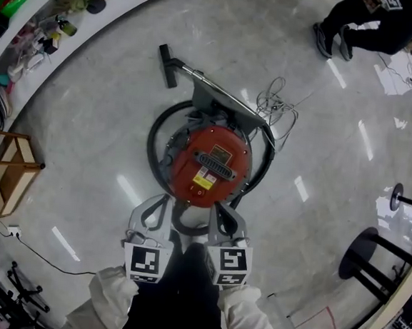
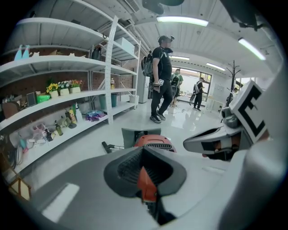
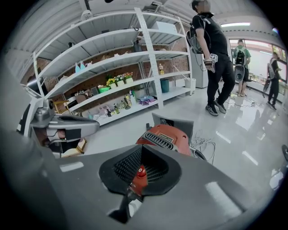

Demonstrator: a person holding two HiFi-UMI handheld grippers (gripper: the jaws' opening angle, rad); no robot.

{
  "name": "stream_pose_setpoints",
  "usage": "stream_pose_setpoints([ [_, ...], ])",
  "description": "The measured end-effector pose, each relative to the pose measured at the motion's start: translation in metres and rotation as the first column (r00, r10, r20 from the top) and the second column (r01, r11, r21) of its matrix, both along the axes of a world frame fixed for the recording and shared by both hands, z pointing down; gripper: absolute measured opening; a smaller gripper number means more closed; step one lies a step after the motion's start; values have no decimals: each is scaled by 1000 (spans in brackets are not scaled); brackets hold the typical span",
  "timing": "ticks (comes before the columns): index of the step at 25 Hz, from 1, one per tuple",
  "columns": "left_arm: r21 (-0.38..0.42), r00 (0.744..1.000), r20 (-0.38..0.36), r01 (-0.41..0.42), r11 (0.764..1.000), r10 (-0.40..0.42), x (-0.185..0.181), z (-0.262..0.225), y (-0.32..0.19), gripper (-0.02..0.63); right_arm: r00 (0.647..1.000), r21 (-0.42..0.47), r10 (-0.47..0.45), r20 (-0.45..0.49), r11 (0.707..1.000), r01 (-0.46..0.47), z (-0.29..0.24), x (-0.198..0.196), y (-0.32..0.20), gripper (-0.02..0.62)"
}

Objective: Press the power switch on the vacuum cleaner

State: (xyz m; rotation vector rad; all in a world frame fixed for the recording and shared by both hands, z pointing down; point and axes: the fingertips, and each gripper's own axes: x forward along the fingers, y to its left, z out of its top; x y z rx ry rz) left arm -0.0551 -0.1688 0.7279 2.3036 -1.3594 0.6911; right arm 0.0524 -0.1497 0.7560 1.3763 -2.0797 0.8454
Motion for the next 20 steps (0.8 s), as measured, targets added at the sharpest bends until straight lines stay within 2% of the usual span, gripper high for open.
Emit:
stream_pose_setpoints([
  [20, -37, 1000, 1, -12, 999, 12, -12, 13, -11, 0, 995, -138, -74, -61, 988, 65, 70, -19, 3, -2],
])
